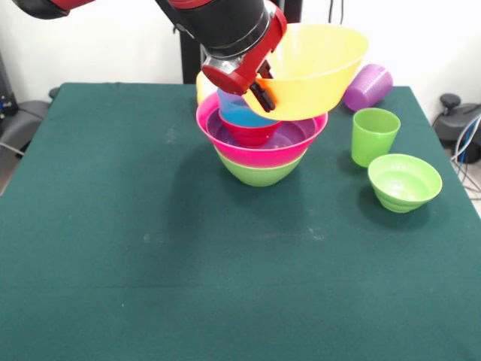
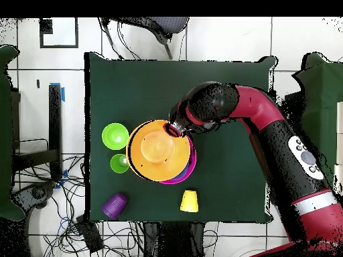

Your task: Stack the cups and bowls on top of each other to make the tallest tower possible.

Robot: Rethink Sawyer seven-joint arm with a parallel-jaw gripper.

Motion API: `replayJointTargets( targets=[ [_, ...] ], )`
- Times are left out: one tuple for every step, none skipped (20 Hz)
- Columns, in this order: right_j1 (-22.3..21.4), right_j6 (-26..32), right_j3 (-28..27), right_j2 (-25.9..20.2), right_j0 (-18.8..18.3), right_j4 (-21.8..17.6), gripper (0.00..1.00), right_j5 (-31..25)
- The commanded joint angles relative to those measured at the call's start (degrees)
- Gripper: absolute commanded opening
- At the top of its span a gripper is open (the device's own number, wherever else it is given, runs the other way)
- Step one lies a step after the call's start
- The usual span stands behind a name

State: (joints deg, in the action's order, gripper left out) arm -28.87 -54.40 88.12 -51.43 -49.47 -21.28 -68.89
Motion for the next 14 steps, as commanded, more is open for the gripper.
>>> replayJointTargets(
  targets=[
    [-0.1,8.1,-3.2,3.0,2.1,-4.8,0.0,-6.5],
    [-0.1,8.2,-3.2,3.0,2.1,-5.0,0.0,-6.7],
    [-0.1,8.2,-3.3,3.2,2.1,-5.2,0.0,-7.3],
    [-0.1,8.3,-3.3,3.2,2.0,-5.3,0.0,-7.4],
    [-0.1,8.6,-3.2,3.2,1.8,-5.5,0.0,-7.5],
    [0.0,8.8,-3.0,3.2,1.6,-5.6,0.0,-7.5],
    [0.1,8.9,-2.7,3.3,1.5,-5.9,0.0,-7.3],
    [0.1,8.8,-2.6,3.4,1.5,-6.0,0.0,-7.2],
    [0.1,8.6,-2.5,3.5,1.5,-6.1,0.0,-7.0],
    [0.2,8.6,-2.5,3.6,1.6,-6.3,0.0,-7.1],
    [0.1,8.7,-2.5,3.8,1.8,-6.7,0.0,-7.4],
    [0.2,8.8,-2.5,3.8,1.8,-6.8,0.0,-7.5],
    [0.1,9.1,-2.6,3.9,1.8,-7.1,0.0,-8.0],
    [0.0,9.4,-2.6,4.0,1.8,-7.4,0.0,-8.5]
  ],
)
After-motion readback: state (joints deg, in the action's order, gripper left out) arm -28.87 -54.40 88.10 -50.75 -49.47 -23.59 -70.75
